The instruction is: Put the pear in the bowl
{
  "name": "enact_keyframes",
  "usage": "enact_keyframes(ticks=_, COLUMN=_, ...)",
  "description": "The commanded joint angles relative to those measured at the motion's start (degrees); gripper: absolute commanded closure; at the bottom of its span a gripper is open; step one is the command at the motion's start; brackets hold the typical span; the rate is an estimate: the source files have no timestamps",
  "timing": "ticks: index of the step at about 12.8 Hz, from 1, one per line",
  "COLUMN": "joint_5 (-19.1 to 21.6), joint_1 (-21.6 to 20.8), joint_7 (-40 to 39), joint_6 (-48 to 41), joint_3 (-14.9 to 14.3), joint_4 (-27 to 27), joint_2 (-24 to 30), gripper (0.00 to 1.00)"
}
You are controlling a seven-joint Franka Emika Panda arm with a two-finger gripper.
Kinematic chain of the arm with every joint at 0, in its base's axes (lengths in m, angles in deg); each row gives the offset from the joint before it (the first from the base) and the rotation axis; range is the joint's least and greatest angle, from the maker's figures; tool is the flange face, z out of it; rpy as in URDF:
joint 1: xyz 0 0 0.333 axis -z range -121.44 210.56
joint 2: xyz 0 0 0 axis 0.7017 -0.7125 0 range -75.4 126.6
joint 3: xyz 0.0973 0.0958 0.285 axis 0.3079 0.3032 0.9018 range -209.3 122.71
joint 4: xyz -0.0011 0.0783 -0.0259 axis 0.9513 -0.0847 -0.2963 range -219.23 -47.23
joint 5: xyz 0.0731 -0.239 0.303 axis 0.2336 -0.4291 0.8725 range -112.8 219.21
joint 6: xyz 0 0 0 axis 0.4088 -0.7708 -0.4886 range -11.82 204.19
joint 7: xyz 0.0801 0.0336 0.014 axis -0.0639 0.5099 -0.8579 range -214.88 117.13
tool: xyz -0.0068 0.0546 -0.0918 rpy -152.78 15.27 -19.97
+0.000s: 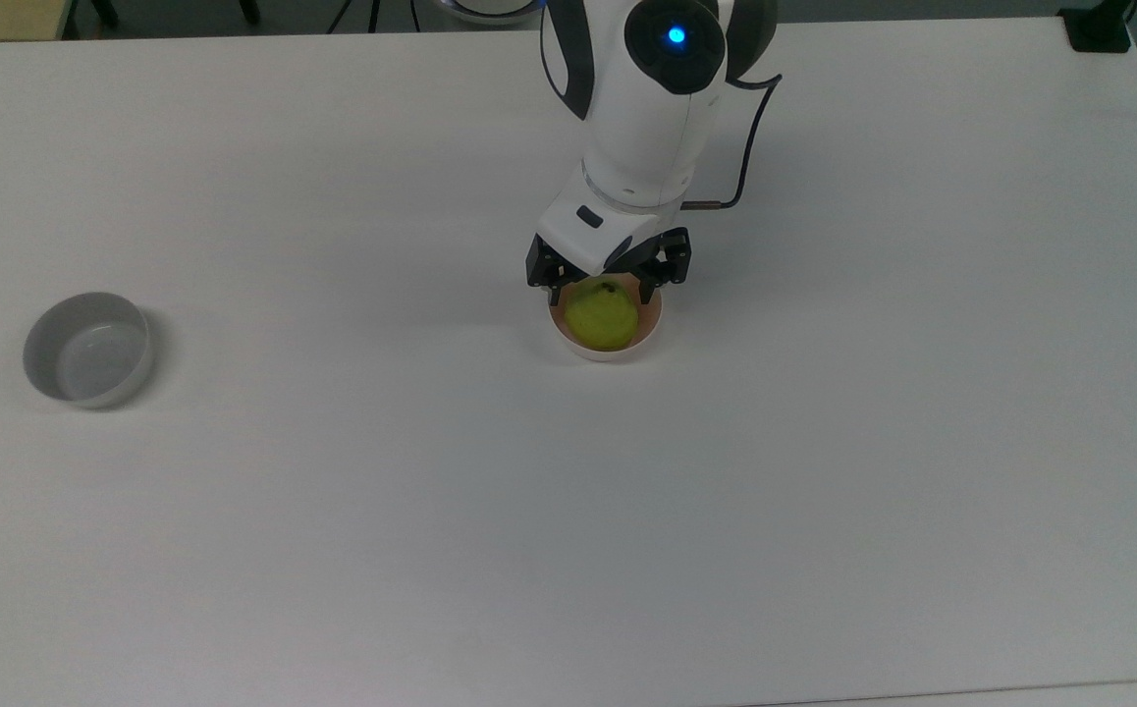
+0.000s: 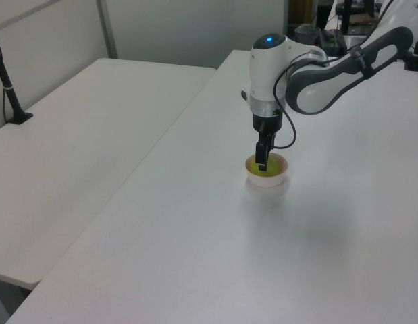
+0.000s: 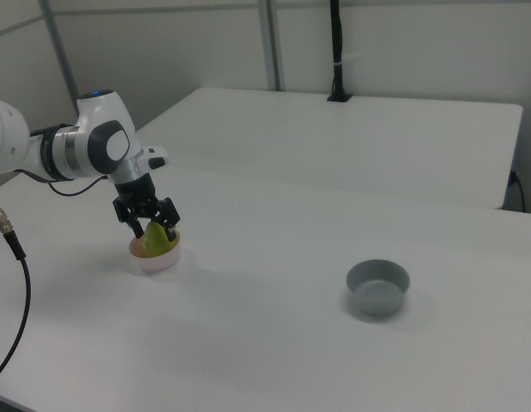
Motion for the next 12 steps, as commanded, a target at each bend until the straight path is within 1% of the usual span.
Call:
enact_keyframes(ticks=1, joint_5=0.06, joint_1=-0.67, joint_7=1.29, joint_6=1.41, joint_3=-0.44, joint_4=-1.41, joint_2=1.16, gripper=0.00)
enact_keyframes(ticks=4, joint_5=0.06, joint_1=-0.58, joint_7=1.37, joint_6=-0.69, joint_3=-0.44, joint_4=-1.06, joint_2=2.99, gripper=0.00)
enact_keyframes(ticks=7, joint_5=0.06, joint_1=0.38, joint_7=0.24, joint_6=-9.90, joint_3=-0.96, joint_4=1.40, joint_2=7.73, gripper=0.00)
enact_keyframes(ticks=9, joint_5=0.50, joint_1=1.87, joint_7=-1.52, joint_6=-12.21, joint_3=-0.96, joint_4=1.49, joint_2=10.81, gripper=0.00)
enact_keyframes(ticks=10, joint_5=0.59, joint_1=3.45, joint_7=-3.79, joint_6=-14.30, joint_3=-1.05, joint_4=1.58, joint_2=13.17, gripper=0.00)
enact_keyframes(ticks=12, joint_5=0.76, joint_1=5.65, joint_7=-6.52, joint_6=-18.09, joint_3=-1.05, joint_4=1.84, joint_2=16.00, gripper=0.00)
